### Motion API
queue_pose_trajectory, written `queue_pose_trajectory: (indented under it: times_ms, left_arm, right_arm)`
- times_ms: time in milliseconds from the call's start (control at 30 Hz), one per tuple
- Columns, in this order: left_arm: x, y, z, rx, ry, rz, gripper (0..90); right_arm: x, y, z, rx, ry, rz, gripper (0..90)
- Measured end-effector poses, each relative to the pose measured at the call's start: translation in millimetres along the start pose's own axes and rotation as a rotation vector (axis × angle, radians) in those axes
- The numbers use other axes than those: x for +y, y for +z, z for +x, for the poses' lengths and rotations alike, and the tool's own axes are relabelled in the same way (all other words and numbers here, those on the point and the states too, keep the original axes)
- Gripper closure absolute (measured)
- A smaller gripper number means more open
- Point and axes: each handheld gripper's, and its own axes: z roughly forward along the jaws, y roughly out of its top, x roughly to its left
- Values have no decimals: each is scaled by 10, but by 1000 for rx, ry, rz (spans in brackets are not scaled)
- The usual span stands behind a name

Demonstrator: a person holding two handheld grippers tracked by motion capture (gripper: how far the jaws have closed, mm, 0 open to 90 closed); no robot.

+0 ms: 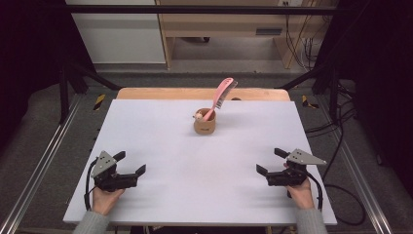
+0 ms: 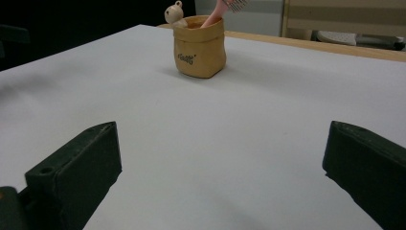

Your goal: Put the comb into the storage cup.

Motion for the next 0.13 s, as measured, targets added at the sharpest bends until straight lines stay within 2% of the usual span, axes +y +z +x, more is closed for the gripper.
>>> queue_pose_trajectory:
  times_ms: [133]
  left_arm:
    - [0, 5, 1, -2, 0, 2, 45]
  right_arm:
    - [1, -15, -15, 4, 10, -12, 1]
